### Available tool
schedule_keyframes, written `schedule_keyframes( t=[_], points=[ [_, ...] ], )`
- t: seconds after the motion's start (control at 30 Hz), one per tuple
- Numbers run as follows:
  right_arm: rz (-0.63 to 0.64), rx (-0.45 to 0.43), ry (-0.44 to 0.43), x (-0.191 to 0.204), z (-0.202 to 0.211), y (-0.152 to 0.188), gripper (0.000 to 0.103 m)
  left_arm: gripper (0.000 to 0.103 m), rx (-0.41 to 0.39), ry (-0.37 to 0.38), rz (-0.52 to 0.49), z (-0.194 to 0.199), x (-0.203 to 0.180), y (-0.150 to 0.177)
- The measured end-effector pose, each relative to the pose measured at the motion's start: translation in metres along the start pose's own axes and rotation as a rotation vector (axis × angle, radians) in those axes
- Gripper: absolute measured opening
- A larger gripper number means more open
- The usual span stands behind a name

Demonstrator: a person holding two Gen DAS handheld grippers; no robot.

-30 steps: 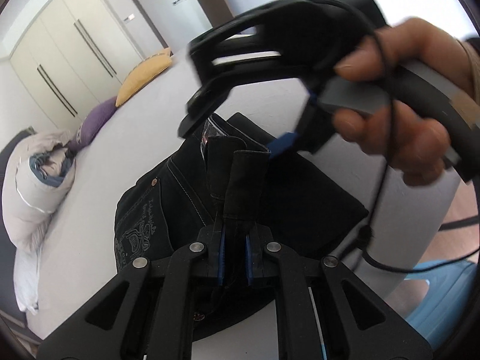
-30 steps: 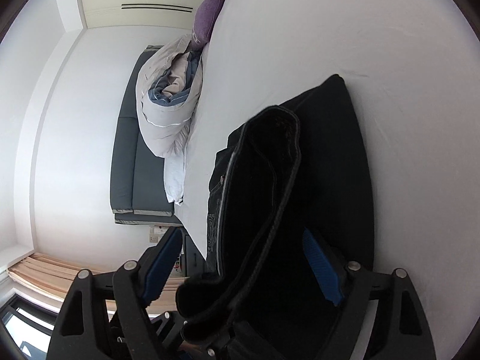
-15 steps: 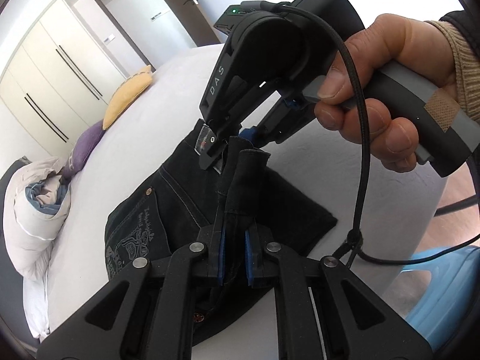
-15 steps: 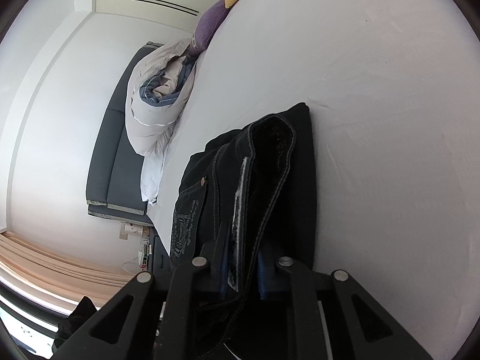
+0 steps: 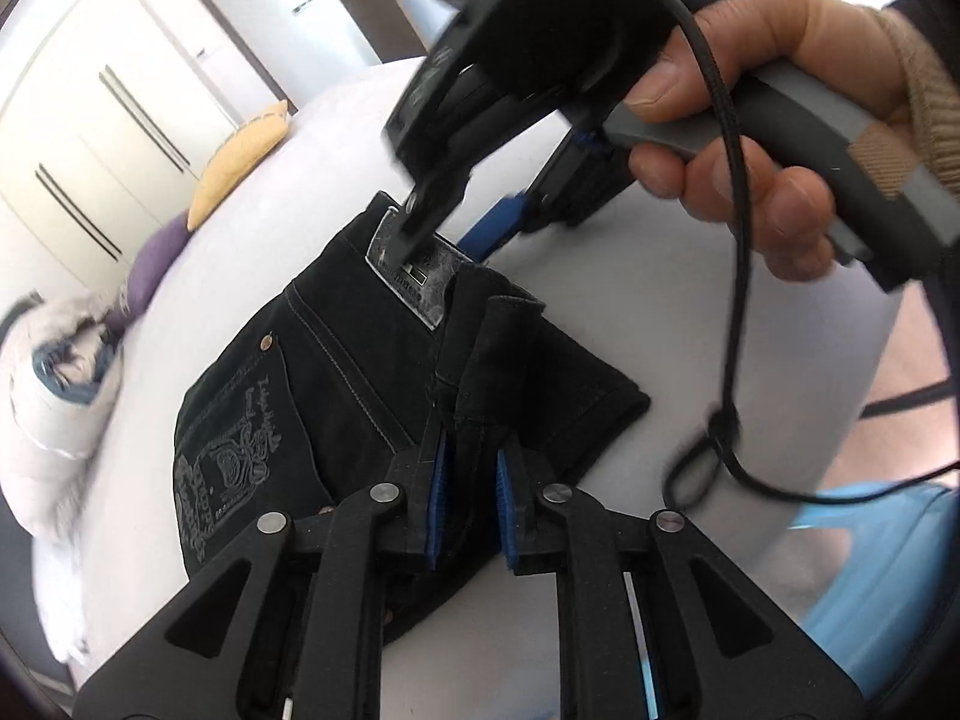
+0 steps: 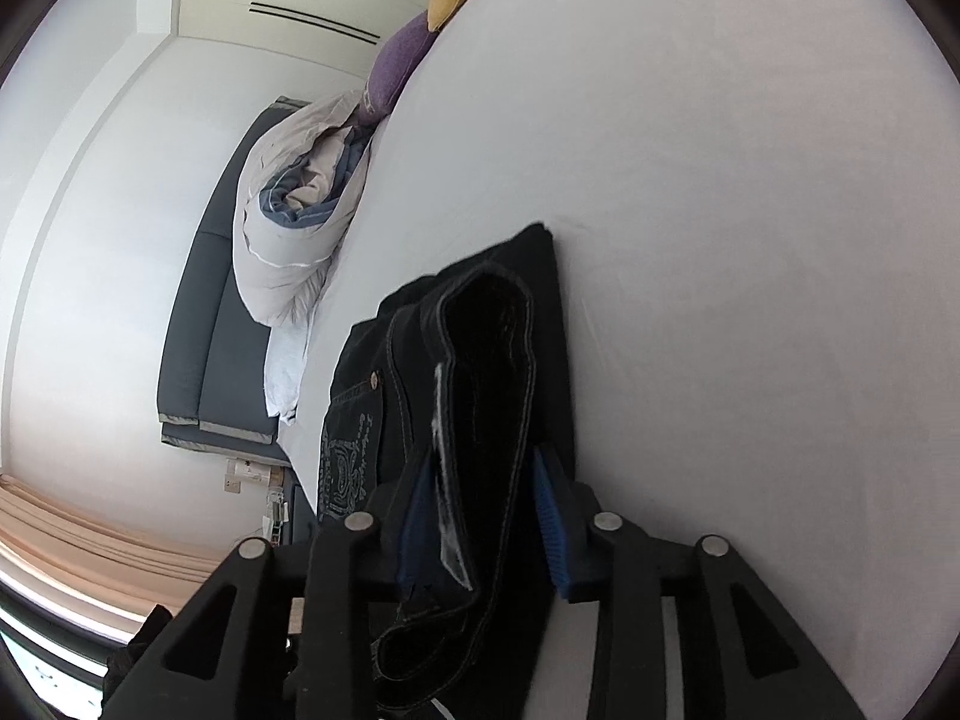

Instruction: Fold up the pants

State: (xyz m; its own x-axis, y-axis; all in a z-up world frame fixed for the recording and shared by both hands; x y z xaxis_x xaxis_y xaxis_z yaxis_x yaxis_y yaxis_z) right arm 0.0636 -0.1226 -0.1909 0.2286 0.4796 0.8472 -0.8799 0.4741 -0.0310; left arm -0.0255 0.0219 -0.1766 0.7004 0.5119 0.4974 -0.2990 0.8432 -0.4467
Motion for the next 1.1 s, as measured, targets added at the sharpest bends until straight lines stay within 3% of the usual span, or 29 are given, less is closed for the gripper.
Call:
schedule_keyframes(
  t=[0.07, 0.17, 0.3, 0.43, 0.47, 0.5, 0.57, 0.63, 0.8, 0.87, 0.97, 1.1],
  points=[
    [-0.010, -0.038, 0.007, 0.003, 0.014, -0.004, 0.046, 0.014, -0.017, 0.042, 0.039, 0.012, 0.007, 0.006],
    [0.011, -0.028, -0.094, 0.021, 0.027, -0.003, 0.046, 0.015, -0.047, 0.114, 0.127, 0.031, 0.021, 0.019],
    [0.093, 0.066, -0.191, 0.053, 0.012, 0.012, 0.046, 0.015, -0.101, 0.181, 0.252, 0.052, 0.042, 0.029],
    [0.121, 0.179, -0.113, 0.045, -0.020, 0.037, 0.046, 0.015, -0.102, 0.222, 0.486, 0.054, 0.092, 0.044],
    [0.133, 0.204, -0.052, 0.037, -0.028, 0.044, 0.041, 0.015, -0.103, 0.233, 0.525, 0.050, 0.104, 0.050],
    [0.164, 0.205, 0.025, 0.026, -0.037, 0.052, 0.025, 0.014, -0.103, 0.232, 0.553, 0.044, 0.117, 0.057],
    [0.141, 0.160, 0.002, 0.014, -0.034, 0.053, 0.013, 0.014, -0.097, 0.234, 0.581, 0.032, 0.142, 0.062],
    [0.062, 0.166, -0.020, 0.004, -0.034, 0.048, 0.003, 0.014, -0.122, 0.292, 0.623, 0.021, 0.168, 0.062],
    [0.119, 0.154, 0.046, 0.012, -0.038, 0.049, 0.000, 0.014, -0.109, 0.413, 0.779, -0.047, 0.230, 0.078],
    [0.126, 0.149, 0.053, 0.013, -0.039, 0.049, 0.000, 0.014, -0.067, 0.434, 0.797, -0.066, 0.237, 0.085],
    [0.110, 0.146, 0.047, 0.013, -0.043, 0.049, 0.000, 0.010, 0.018, 0.399, 0.715, -0.080, 0.221, 0.096],
    [0.119, 0.133, 0.063, 0.015, -0.046, 0.051, 0.000, 0.010, -0.013, 0.354, 0.700, -0.060, 0.201, 0.114]
  ],
)
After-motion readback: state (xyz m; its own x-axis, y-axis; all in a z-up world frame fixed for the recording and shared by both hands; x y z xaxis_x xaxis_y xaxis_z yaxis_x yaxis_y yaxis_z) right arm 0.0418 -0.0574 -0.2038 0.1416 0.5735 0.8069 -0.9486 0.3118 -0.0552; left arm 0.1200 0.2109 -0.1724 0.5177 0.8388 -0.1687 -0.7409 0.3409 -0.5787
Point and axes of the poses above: each gripper's, at about its wrist camera, not at the fingertips, and z roughly against the way its jaws point, x to its left, y to its underside, the point moved 2 cm from there along -z, roughly the way its jaws point, and after that the axes turned 12 degrees about -z, right-handed, at the moved point
